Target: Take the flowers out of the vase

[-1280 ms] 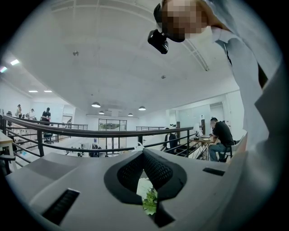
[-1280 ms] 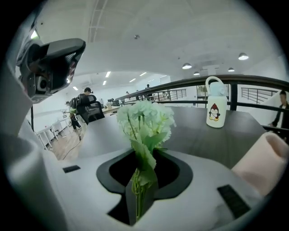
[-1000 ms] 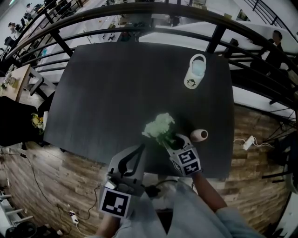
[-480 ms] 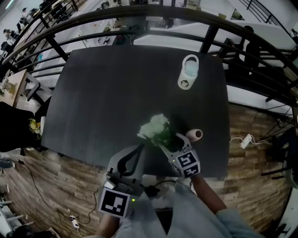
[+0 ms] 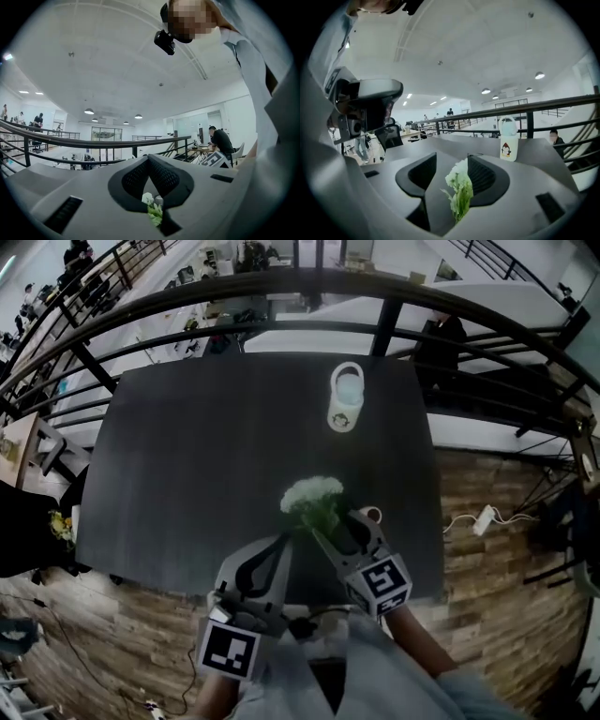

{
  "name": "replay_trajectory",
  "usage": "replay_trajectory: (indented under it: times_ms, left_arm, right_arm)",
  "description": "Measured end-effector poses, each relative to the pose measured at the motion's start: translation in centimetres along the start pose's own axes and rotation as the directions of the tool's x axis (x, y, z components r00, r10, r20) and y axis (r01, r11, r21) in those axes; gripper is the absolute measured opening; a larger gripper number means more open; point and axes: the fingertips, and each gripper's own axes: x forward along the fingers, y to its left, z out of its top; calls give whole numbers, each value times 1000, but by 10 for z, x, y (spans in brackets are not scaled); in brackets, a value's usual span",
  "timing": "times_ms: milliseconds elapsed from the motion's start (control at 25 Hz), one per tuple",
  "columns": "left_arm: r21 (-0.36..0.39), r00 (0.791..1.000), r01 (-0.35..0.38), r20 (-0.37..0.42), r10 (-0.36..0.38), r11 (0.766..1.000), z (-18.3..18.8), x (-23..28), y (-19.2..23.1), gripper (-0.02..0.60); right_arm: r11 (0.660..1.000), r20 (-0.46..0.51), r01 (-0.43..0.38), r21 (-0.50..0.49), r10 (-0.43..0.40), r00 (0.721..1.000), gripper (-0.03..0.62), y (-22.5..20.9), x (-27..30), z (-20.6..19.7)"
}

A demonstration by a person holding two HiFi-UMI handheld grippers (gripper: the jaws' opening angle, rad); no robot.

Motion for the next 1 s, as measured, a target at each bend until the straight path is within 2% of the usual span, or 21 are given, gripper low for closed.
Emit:
replay_trajectory:
  times_ms: [120, 280, 520, 640, 840, 1000]
  left_arm:
    - [8, 1000, 27, 13, -27, 1000, 5, 8, -8, -3]
    - [14, 998, 57, 29, -57, 998, 10, 17, -18, -3]
    - [29, 993, 107, 44, -108, 994, 17, 34, -35, -3]
    - [32, 991, 126, 50, -127, 992, 20, 40, -44, -3]
    - [45, 987, 145, 58, -147, 988, 24, 50, -55, -3]
    - [46, 986, 149, 64, -152, 988, 26, 53, -58, -3]
  right_arm:
    - [1000, 56, 21, -5, -21, 998, 186, -5, -18, 26]
    - [998, 71, 63, 2, -63, 995, 170, -15, -43, 44]
    - [991, 192, 136, -15, -131, 973, 80, -34, -79, 78]
    - [982, 200, 181, -49, -168, 965, 64, -43, -93, 81]
    - [973, 245, 228, -48, -210, 947, -3, -57, -114, 93]
    - [968, 265, 250, -16, -237, 935, -5, -65, -125, 98]
